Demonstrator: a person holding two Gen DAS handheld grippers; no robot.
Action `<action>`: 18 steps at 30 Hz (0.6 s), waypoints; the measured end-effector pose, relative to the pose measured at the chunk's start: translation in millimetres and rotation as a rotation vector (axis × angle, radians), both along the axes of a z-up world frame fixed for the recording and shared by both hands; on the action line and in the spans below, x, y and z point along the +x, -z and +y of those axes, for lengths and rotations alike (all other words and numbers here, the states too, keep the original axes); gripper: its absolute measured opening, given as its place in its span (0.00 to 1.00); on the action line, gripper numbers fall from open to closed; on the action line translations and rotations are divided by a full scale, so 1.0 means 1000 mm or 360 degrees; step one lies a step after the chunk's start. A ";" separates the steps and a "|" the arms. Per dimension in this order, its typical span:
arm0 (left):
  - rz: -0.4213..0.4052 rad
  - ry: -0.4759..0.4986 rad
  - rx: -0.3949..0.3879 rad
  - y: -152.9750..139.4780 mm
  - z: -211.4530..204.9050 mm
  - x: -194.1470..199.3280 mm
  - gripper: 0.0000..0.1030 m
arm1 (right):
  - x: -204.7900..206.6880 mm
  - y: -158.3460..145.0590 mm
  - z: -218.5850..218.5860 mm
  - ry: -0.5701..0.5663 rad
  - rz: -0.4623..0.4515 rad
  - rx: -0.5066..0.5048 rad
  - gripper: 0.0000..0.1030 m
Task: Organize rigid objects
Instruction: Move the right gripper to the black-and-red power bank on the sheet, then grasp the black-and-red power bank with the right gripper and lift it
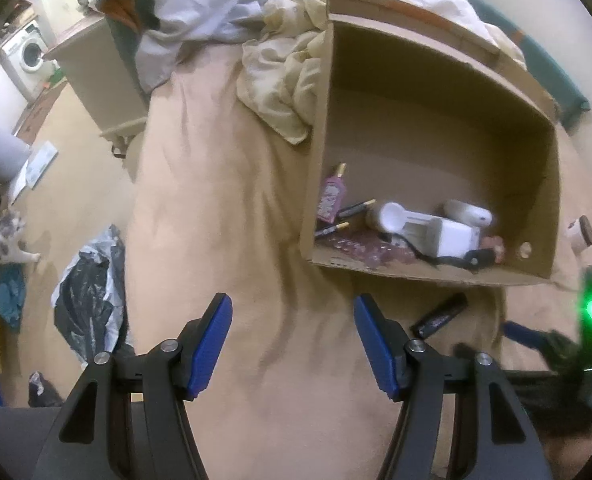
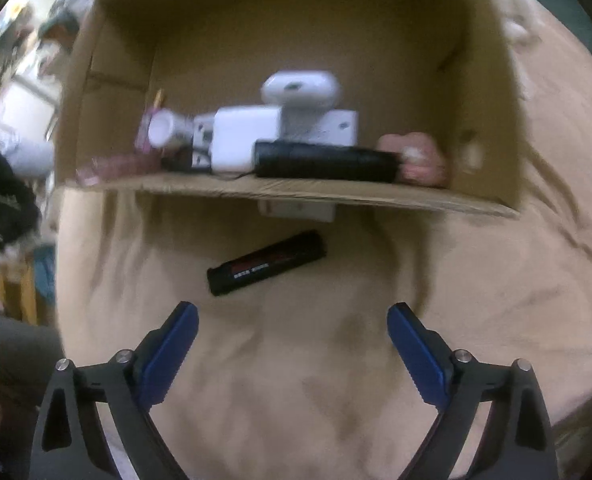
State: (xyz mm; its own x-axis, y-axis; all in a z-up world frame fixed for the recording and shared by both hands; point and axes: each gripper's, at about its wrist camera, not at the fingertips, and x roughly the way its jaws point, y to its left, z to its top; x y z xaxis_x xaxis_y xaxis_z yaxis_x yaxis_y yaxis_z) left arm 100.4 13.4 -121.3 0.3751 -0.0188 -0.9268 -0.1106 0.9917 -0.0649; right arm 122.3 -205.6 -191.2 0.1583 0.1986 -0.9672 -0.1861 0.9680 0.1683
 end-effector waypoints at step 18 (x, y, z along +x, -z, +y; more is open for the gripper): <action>0.0027 0.0013 -0.0089 0.000 -0.001 0.002 0.59 | 0.016 0.032 0.042 -0.0335 0.0000 -0.0127 0.84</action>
State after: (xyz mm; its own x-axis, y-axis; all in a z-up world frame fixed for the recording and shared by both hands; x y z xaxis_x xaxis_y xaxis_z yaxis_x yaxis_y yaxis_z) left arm 102.1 12.1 -121.4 0.3591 -0.0739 -0.9304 -0.1043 0.9874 -0.1187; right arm 138.5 -163.3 -222.9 0.1215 0.1501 -0.9812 -0.3856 0.9180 0.0927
